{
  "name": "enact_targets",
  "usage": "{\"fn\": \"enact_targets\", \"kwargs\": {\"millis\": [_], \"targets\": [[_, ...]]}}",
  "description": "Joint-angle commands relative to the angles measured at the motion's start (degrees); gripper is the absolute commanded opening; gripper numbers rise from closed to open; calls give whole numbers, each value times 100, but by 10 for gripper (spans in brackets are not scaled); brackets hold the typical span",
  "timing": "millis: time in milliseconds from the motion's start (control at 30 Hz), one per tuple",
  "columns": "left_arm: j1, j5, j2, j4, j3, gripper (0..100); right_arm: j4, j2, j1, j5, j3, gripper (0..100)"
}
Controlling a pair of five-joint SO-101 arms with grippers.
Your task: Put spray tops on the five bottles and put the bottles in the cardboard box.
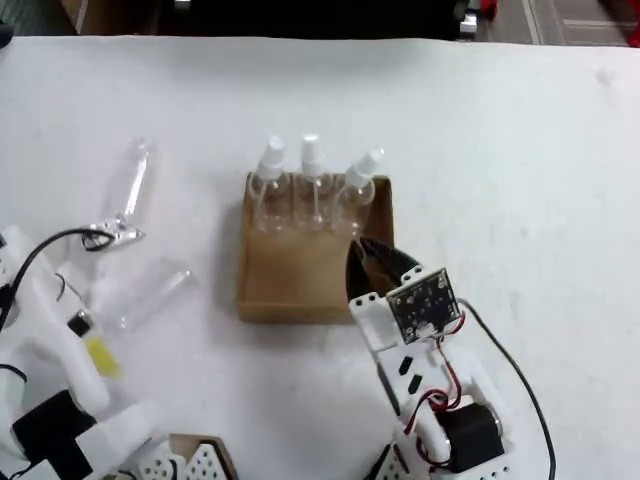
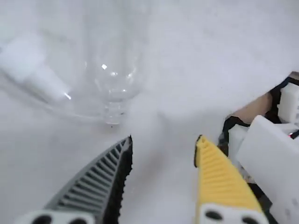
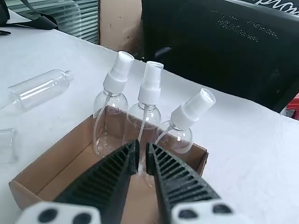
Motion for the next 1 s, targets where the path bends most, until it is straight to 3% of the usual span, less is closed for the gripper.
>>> {"fn": "enact_targets", "kwargs": {"millis": [0, 167, 567, 867, 967], "targets": [[-66, 193, -251, -448, 123, 234, -110, -22, 4, 62, -18, 18], [-66, 185, -251, -1125, 396, 234, -119, -22, 4, 53, 26, 18], [-13, 202, -207, -1705, 589, 235, -242, -22, -4, 62, 158, 18], [400, 220, -251, -2268, 1266, 234, -242, -22, -4, 62, 158, 18], [400, 492, -251, -2277, 1178, 233, -242, -22, -4, 62, 158, 18]]}}
